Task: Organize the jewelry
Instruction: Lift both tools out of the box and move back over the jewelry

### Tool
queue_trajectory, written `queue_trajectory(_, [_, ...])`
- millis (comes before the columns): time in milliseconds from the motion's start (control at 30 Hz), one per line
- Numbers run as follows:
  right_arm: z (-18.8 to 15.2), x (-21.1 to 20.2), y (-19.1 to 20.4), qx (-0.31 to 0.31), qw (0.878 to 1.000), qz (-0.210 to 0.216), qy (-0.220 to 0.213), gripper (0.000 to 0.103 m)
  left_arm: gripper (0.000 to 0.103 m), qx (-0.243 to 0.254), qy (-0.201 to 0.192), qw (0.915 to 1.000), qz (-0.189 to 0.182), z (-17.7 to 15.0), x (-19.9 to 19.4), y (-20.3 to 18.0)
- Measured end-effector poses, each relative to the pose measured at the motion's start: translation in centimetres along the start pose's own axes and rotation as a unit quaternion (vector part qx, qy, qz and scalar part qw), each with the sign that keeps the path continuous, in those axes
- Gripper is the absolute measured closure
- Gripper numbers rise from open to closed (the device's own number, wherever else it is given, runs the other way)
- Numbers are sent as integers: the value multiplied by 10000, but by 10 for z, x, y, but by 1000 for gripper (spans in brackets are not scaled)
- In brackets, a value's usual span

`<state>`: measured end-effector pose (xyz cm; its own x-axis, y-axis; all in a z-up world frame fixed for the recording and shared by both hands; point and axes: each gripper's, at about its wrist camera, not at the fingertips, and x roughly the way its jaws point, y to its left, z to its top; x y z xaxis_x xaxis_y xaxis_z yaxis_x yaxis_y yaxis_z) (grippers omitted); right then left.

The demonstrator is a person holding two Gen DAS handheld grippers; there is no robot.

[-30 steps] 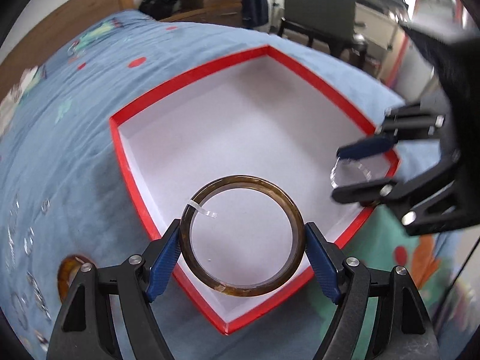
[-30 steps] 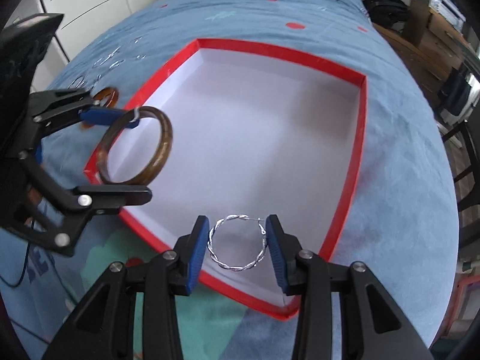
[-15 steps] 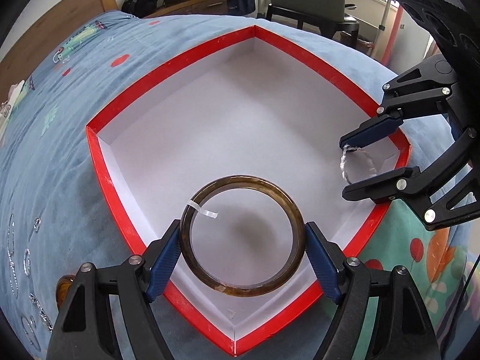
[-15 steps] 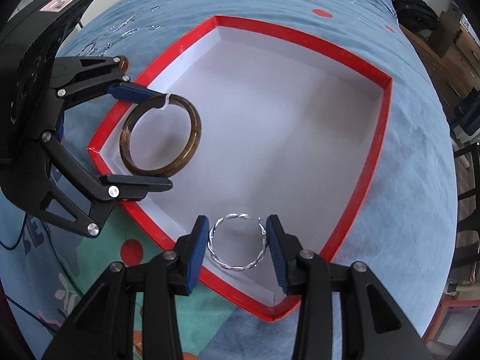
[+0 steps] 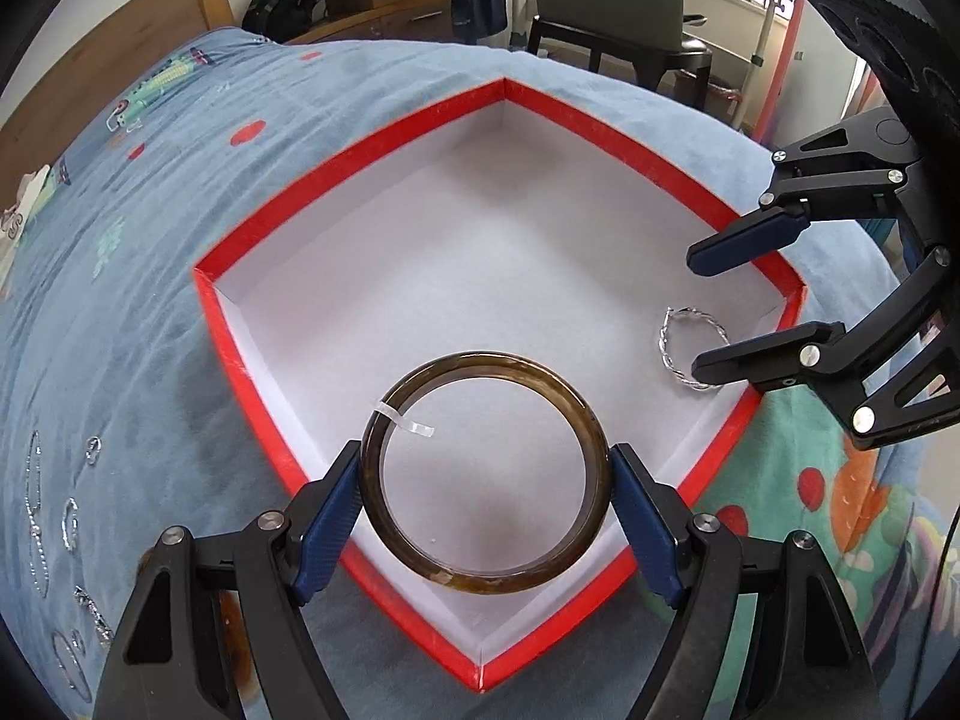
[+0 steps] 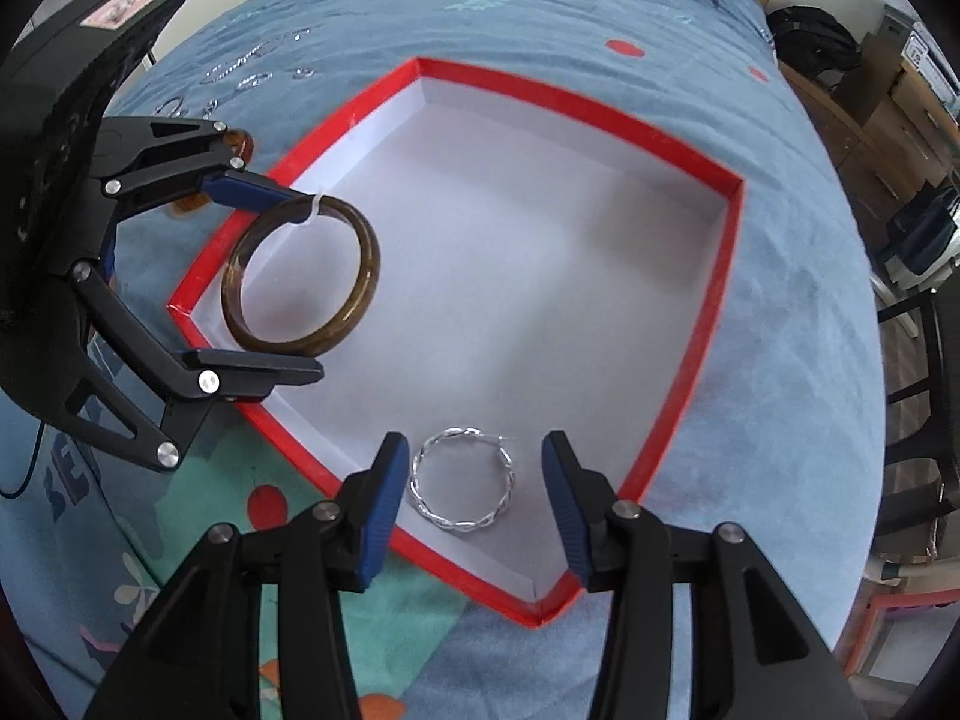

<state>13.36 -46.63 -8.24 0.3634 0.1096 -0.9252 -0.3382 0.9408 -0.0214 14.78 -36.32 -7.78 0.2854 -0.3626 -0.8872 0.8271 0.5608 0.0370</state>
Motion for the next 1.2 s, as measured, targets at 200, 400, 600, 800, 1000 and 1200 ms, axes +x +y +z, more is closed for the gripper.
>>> queue_trajectory(200, [-6, -23, 0, 288, 9995, -104, -125, 57, 20, -168, -191, 9997, 1, -3, -21, 8])
queue_trajectory(400, [-20, -61, 7, 651, 9970, -285, -307, 57, 19, -370, -470, 9982, 24, -16, -60, 19])
queue_trajectory(600, [-32, -103, 27, 927, 9934, -405, -535, 57, 19, -808, -834, 9927, 338, -64, -124, 45])
queue_trajectory(800, [-34, -135, 63, 988, 9905, -424, -853, 57, 19, -1502, -1147, 9800, 622, -129, -189, 86])
queue_trajectory(1000, [-21, -167, 110, 869, 9868, -360, -1322, 57, 18, -2123, -1359, 9585, 1334, -194, -262, 138])
queue_trajectory(1200, [-5, -177, 148, 776, 9833, -199, -1635, 57, 16, -2637, -1494, 9328, 1948, -257, -310, 179])
